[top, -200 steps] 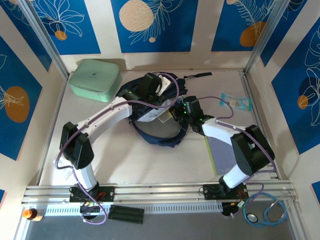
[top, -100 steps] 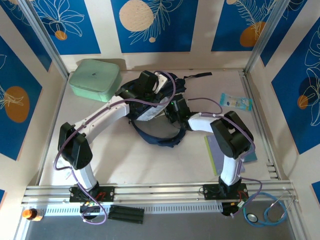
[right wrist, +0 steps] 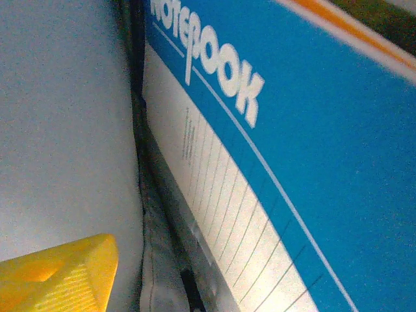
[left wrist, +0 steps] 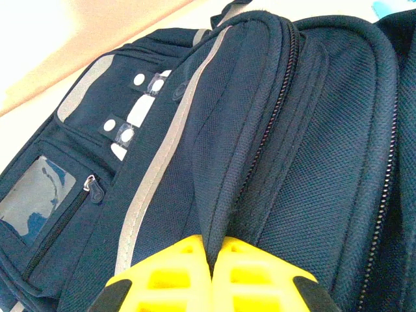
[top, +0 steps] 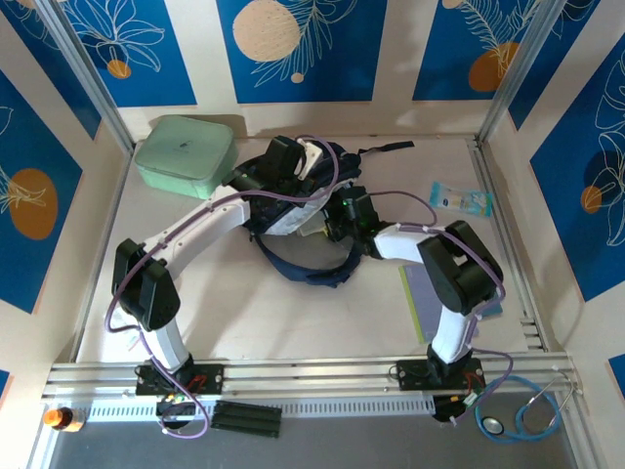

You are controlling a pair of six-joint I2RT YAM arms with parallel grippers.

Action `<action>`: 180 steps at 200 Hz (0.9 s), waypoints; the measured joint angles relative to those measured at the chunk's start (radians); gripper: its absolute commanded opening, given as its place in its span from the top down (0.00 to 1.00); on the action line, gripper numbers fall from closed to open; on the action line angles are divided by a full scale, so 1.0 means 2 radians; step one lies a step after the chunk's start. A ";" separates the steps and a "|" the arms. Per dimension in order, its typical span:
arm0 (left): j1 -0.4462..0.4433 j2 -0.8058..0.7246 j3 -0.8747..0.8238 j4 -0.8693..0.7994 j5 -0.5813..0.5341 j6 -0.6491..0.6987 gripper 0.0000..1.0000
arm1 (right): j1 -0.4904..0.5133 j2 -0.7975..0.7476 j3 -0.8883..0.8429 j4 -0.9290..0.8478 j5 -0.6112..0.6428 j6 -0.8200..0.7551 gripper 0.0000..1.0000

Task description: Pack the student bag

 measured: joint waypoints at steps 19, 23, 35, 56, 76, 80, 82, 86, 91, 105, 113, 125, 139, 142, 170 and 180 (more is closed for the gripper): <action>0.003 0.000 0.000 0.000 0.003 -0.003 1.00 | -0.002 -0.045 -0.020 -0.031 -0.012 -0.009 0.21; 0.003 0.000 0.000 0.000 0.004 -0.004 1.00 | -0.002 -0.056 -0.026 -0.036 -0.014 -0.014 0.21; 0.005 0.000 -0.001 0.002 0.007 -0.005 1.00 | -0.001 -0.089 -0.046 -0.049 -0.015 -0.031 0.16; 0.007 -0.003 -0.011 0.010 0.011 -0.006 1.00 | 0.002 -0.153 -0.075 -0.095 -0.015 -0.072 0.16; 0.009 -0.008 -0.029 0.020 0.013 -0.006 1.00 | 0.003 -0.195 -0.080 -0.149 -0.013 -0.109 0.17; 0.009 -0.009 -0.033 0.023 0.014 -0.006 1.00 | 0.003 -0.202 -0.080 -0.158 -0.012 -0.116 0.17; 0.009 -0.010 -0.035 0.024 0.015 -0.006 1.00 | 0.003 -0.206 -0.081 -0.163 -0.011 -0.119 0.17; 0.009 -0.012 -0.039 0.026 0.015 -0.006 1.00 | 0.003 -0.212 -0.081 -0.173 -0.009 -0.126 0.17; 0.010 -0.013 -0.044 0.029 0.016 -0.006 1.00 | 0.003 -0.220 -0.082 -0.186 -0.007 -0.133 0.18; 0.010 -0.019 -0.058 0.037 0.018 -0.006 1.00 | 0.003 -0.239 -0.083 -0.220 0.000 -0.152 0.19; 0.011 -0.022 -0.066 0.040 0.019 -0.006 1.00 | 0.004 -0.248 -0.083 -0.241 0.007 -0.160 0.20; 0.011 -0.025 -0.074 0.043 0.020 -0.005 1.00 | 0.004 -0.264 -0.083 -0.275 0.025 -0.172 0.20; 0.011 -0.030 -0.086 0.044 0.020 0.001 1.00 | 0.003 -0.285 -0.083 -0.316 0.053 -0.189 0.18; 0.011 -0.032 -0.089 0.044 0.021 0.001 0.98 | 0.002 -0.289 -0.083 -0.323 0.058 -0.192 0.18; 0.011 -0.054 -0.133 0.043 0.044 0.025 0.59 | -0.047 -0.312 -0.083 -0.387 0.080 -0.237 0.18; 0.011 -0.062 -0.145 0.040 0.056 0.020 0.47 | -0.081 -0.308 -0.083 -0.408 0.076 -0.251 0.18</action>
